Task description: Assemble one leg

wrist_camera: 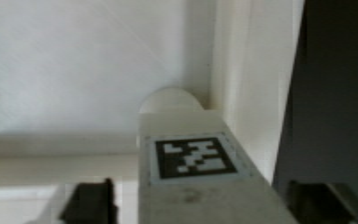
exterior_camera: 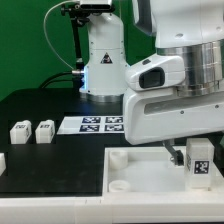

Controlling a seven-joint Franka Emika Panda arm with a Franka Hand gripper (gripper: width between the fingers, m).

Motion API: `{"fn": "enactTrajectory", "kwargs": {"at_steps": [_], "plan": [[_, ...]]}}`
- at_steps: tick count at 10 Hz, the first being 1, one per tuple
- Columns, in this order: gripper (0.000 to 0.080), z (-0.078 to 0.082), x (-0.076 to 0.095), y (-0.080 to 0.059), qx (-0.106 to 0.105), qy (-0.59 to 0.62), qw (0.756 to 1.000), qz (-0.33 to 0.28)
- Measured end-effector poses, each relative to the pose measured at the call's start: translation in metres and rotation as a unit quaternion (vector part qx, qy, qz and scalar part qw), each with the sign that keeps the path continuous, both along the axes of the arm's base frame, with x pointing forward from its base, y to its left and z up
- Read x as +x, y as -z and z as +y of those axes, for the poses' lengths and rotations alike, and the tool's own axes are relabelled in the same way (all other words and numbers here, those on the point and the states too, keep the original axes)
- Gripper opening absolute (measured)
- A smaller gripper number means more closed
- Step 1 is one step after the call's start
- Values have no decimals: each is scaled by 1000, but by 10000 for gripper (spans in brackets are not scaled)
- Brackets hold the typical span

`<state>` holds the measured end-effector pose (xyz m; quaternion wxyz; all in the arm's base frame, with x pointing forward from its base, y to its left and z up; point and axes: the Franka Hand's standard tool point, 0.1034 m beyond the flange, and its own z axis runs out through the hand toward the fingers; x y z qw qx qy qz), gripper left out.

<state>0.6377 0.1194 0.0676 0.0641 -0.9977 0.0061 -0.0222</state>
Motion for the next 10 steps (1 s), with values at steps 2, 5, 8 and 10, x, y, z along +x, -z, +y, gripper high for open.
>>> {"fn": "enactTrajectory", "kwargs": {"at_steps": [2,5,8,10], "plan": [[294,-2,0,1,9,120,993,16],[294,-7,2,1,49,350,934,52],[294,-3,0,3,85,573,809,102],[294,2,0,2,90,646,749,119]]}}
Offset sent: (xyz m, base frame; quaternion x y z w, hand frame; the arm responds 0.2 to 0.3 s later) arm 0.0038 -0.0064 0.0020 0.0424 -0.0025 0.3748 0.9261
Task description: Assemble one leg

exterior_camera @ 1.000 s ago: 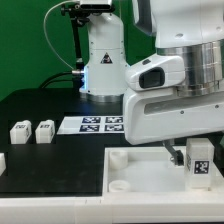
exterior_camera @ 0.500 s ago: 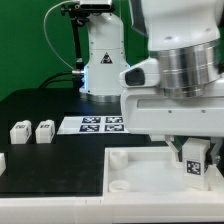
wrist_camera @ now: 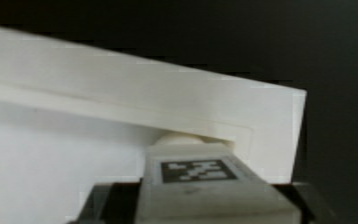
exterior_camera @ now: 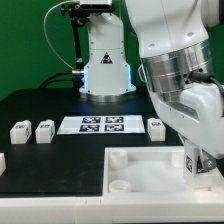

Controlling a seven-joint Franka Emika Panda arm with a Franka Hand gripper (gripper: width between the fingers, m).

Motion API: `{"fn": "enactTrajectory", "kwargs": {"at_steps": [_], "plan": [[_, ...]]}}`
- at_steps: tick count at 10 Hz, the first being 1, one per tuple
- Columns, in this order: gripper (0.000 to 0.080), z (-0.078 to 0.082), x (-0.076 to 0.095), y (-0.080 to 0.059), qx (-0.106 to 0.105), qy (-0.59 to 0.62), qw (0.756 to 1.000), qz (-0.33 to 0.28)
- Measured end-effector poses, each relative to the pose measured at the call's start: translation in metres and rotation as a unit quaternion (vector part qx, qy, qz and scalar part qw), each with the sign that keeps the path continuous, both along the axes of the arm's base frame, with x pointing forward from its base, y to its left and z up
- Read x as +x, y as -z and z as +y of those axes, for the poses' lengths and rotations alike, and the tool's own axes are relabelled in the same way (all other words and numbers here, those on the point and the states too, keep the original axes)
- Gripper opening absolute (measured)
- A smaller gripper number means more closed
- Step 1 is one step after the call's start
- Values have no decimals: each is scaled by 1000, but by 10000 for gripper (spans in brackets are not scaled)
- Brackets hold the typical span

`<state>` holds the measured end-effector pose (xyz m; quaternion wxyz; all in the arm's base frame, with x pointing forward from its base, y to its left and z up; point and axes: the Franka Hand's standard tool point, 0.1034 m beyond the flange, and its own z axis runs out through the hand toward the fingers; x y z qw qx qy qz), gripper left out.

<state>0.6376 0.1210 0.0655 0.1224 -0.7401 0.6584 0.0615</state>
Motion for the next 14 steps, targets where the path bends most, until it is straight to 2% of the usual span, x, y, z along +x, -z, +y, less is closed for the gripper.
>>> {"fn": "enactTrajectory", "kwargs": {"at_steps": [2,3,4,5,6,8,9,10,11,12,13,14], "plan": [[314,1,0,0,1,-14,1000,-4],[487,2,-1,0,1,-15,1000,-3],[487,5,-7,1,-6,-92,996,5],[615,6,-8,-4,-21,-206,978,-3],[615,7,-6,-7,-32,-283,958,-19],[649,5,-6,-5,-34,-350,935,-38],[649,5,-6,-5,-35,-401,914,-52],[649,3,-5,-6,-47,-478,875,-67],[648,5,0,-10,-93,-601,789,-87],[648,7,2,-10,-103,-642,753,-101],[648,3,3,-9,-106,-706,691,-116],[648,3,3,-9,-104,-717,679,-119]]}}
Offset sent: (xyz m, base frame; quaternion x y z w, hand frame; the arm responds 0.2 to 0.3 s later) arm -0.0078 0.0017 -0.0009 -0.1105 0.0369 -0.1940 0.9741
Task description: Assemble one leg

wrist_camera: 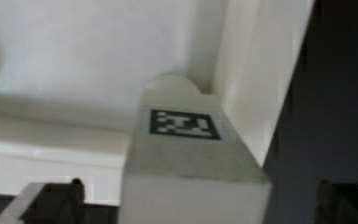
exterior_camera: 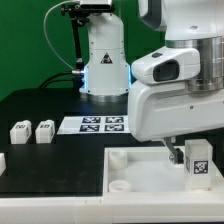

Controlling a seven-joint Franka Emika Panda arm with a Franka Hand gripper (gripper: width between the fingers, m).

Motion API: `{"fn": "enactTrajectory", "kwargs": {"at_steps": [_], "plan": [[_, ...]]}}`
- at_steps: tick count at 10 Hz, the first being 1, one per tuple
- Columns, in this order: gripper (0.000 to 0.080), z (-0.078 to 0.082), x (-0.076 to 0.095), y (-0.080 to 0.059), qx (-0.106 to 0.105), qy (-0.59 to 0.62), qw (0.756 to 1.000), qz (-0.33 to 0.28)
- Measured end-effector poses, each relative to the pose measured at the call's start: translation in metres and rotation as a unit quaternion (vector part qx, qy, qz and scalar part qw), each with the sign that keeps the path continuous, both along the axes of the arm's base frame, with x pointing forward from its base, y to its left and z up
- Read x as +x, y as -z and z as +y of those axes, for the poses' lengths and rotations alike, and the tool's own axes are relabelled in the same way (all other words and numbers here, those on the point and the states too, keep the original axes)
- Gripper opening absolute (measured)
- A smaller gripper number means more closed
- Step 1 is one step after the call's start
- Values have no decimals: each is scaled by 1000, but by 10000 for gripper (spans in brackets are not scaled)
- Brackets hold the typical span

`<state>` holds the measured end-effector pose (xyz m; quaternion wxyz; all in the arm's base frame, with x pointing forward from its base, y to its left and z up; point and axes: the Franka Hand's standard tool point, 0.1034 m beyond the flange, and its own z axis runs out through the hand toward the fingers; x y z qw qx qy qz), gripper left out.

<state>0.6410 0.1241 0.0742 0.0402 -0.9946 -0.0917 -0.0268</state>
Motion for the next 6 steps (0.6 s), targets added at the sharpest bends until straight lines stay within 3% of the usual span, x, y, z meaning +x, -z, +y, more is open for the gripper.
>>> {"fn": "enactTrajectory", "kwargs": {"at_steps": [2,4,6], "plan": [[636,1,0,1,2,33,999,3],[309,-1,0,1,7,117,993,11],[305,-4,0,1,12,220,975,20]]}}
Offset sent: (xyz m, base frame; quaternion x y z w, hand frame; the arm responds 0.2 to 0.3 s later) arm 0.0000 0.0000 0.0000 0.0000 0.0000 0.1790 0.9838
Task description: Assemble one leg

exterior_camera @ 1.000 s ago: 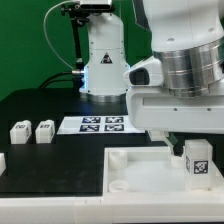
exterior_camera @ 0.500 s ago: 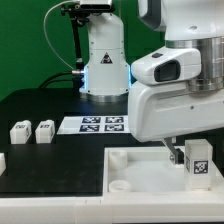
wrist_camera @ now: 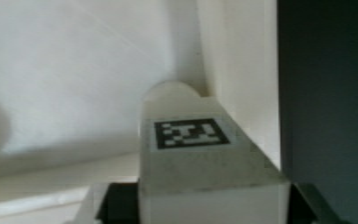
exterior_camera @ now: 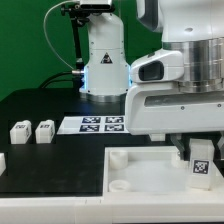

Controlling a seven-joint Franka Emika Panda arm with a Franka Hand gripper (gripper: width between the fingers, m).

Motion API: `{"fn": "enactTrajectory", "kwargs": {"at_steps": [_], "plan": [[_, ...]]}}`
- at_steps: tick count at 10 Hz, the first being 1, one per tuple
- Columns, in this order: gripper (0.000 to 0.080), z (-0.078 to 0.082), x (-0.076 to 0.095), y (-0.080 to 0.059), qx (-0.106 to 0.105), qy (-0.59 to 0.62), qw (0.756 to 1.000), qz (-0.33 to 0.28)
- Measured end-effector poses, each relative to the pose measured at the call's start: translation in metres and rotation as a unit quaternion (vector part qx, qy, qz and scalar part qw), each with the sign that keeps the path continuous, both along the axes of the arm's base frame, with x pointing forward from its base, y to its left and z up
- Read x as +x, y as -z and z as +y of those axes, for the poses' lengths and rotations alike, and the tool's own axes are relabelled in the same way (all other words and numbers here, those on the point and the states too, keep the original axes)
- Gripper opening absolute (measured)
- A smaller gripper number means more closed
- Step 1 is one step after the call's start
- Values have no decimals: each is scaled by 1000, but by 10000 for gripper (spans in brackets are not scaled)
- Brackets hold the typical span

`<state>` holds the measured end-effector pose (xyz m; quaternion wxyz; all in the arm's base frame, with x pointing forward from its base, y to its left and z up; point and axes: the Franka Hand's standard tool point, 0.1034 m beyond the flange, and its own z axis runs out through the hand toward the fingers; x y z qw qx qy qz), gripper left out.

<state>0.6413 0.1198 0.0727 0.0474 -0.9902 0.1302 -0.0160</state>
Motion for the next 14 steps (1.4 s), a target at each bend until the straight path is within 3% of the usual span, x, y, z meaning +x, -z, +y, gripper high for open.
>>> {"fn": "enactTrajectory", "kwargs": {"at_steps": [1,3,5,6,7,10,11,13,14], "plan": [[305,-1,1,0,4,77,997,6],[304,-2,-2,3,28,258,965,25],[303,0,-2,3,55,416,906,49],[303,2,-2,4,70,508,856,64],[303,3,-2,4,72,541,835,71],[341,4,-3,5,73,509,855,67],[586,4,-4,6,66,442,893,57],[630,10,-6,2,36,277,960,37],[644,9,-6,4,34,227,973,32]]}}
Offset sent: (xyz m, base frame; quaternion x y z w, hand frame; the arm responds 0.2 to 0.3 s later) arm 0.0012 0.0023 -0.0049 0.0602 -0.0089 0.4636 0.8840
